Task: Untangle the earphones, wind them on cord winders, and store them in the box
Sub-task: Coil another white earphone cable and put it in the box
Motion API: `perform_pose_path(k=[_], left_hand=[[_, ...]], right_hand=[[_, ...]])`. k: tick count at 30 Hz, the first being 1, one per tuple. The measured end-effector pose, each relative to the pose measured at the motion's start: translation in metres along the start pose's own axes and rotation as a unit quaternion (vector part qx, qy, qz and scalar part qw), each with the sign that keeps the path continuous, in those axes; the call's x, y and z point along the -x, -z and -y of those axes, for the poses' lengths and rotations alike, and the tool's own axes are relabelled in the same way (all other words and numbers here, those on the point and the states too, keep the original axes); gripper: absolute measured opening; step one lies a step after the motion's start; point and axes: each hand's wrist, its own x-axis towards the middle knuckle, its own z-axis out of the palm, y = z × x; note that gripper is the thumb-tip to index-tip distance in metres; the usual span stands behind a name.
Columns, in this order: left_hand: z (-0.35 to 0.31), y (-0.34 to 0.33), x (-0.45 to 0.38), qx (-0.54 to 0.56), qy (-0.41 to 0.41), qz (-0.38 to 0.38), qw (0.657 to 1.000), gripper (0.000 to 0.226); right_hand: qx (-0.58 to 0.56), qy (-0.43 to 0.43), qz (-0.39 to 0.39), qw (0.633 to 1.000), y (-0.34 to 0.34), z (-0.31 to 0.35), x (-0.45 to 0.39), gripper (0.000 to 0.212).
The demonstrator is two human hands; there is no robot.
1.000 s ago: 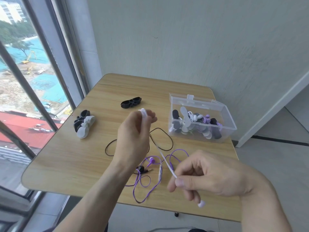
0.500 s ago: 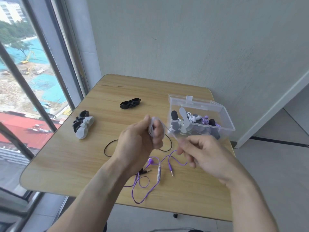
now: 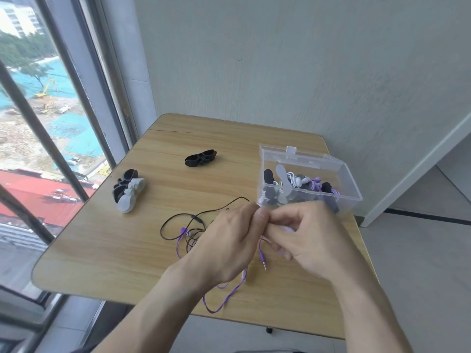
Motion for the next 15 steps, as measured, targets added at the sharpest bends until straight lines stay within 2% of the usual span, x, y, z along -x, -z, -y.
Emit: perform_pose_path(k=[3,8,11,13,15], left_hand=[[-0.008,0.001,0.000,0.012,0.038,0.027,0.999,0.048],[-0.016,0.004,-0.005,0.123,0.138,0.018,0.983,0.057],[-0.015,0.007,-0.008,0.181,0.180,-0.043,0.966,0.056],[-0.012,0.009,-0.010,0.206,0.211,-0.098,0.950,0.056],[-0.012,0.010,-0.012,0.233,0.247,-0.146,0.929,0.051]], right_hand=[[-0.114,-0.002,-0.064,0.991,0.009,-0.004,-0.003,0.006],[-0.103,0.026,-0.052,0.993,-0.001,-0.011,-0.007,0.004],[-0.068,0.077,-0.038,0.994,-0.010,-0.009,-0.008,0.013],[-0.092,0.105,-0.033,0.990,-0.018,-0.005,-0.008,0.016],[-0.125,0.115,-0.026,0.985,-0.029,-0.003,-0.008,0.010]])
